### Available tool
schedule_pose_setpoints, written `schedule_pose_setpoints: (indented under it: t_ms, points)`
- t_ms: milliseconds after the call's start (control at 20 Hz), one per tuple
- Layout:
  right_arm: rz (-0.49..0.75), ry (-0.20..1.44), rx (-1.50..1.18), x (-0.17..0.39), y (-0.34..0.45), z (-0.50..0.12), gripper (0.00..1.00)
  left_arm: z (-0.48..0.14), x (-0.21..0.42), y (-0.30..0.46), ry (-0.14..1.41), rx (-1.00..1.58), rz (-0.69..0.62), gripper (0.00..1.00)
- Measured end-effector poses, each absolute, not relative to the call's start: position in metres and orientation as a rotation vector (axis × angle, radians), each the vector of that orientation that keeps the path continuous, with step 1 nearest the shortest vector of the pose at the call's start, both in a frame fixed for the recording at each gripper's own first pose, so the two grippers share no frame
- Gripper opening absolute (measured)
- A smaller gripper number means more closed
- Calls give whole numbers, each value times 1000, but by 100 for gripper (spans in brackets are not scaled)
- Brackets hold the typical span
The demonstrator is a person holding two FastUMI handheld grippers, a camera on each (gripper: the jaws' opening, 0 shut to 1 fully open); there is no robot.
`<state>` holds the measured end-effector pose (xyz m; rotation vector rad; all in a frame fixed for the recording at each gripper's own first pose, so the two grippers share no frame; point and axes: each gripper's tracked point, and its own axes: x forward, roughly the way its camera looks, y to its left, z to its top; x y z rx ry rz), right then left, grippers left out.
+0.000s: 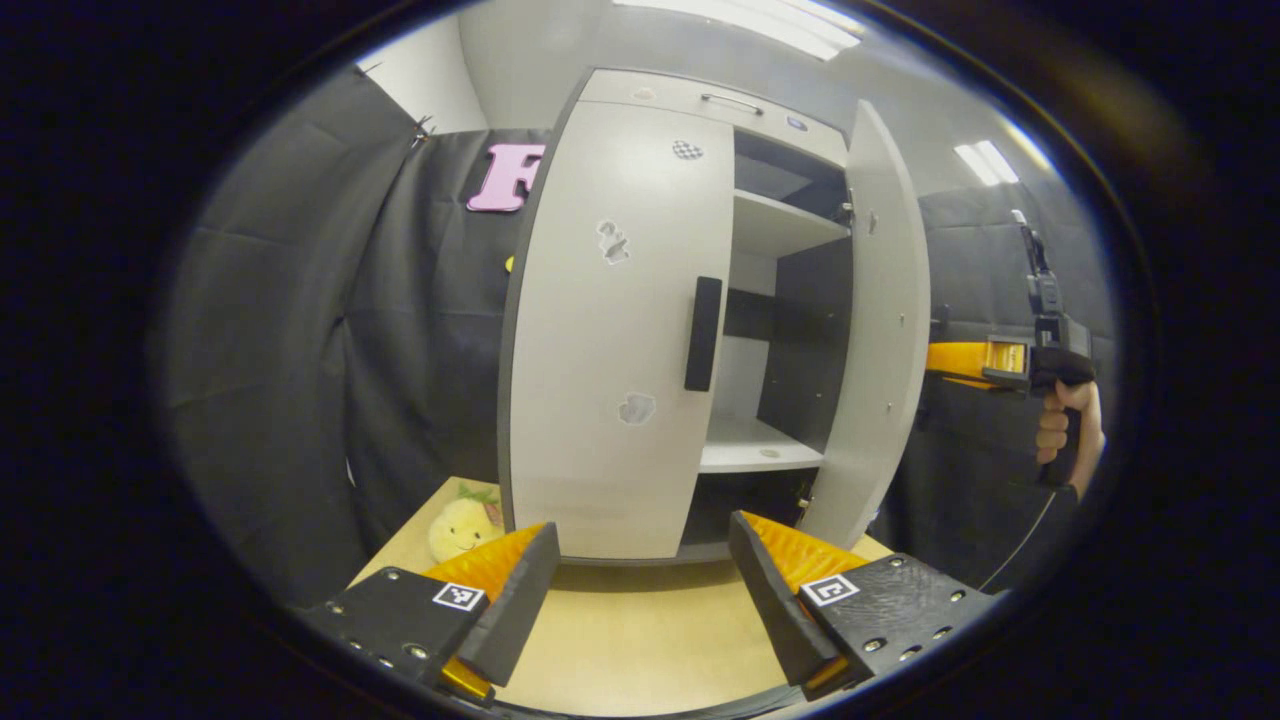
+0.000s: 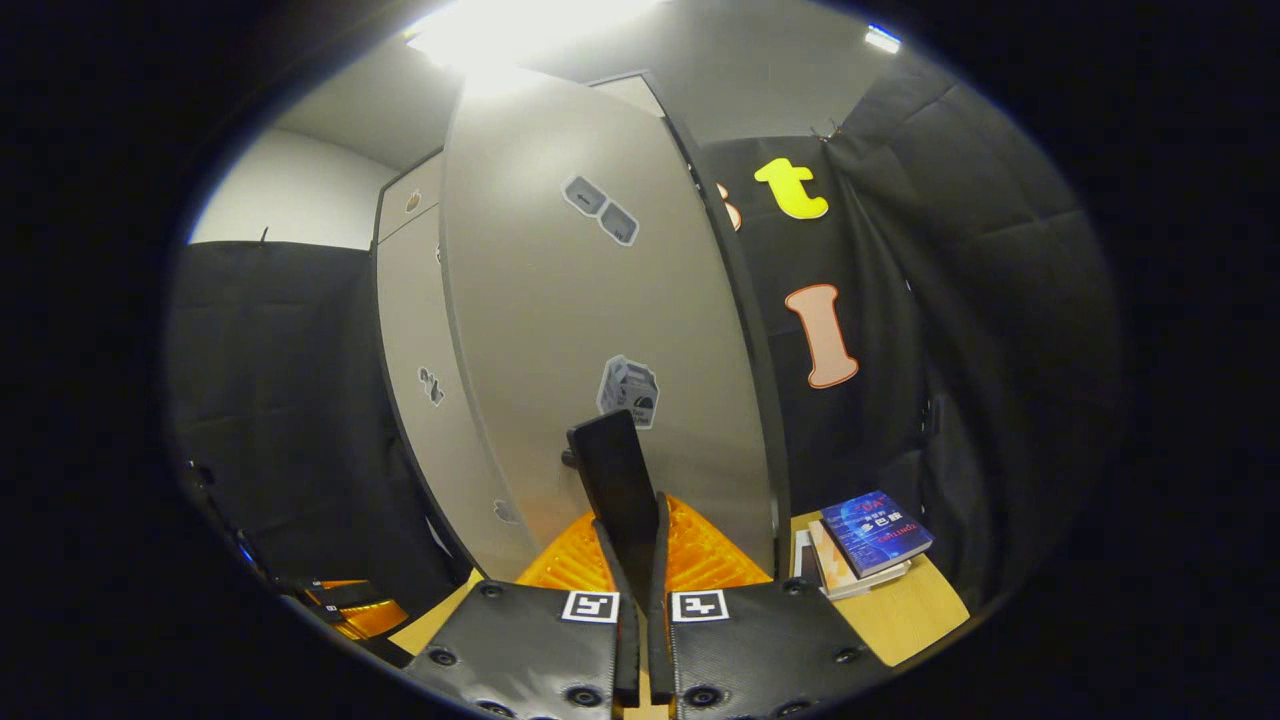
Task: Open the right door of the double-door shoe cabinet with the right hand, and open the left door with the left hand.
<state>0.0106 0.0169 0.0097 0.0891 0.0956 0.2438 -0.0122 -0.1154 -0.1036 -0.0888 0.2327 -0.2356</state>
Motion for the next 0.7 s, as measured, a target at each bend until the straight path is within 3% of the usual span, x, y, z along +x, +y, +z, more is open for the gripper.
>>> schedule_pose_setpoints:
  t_ms: [500, 550, 700]
  points:
    - [250, 75, 98, 7, -37, 19, 4, -115, 5, -146, 261, -94, -262, 98]
    - [238, 74, 103, 8, -48, 20, 0, -116, 7, -150, 268, -95, -258, 98]
    - [170, 67, 132, 14, -95, 27, 4, -116, 13, -166, 279, -98, -245, 98]
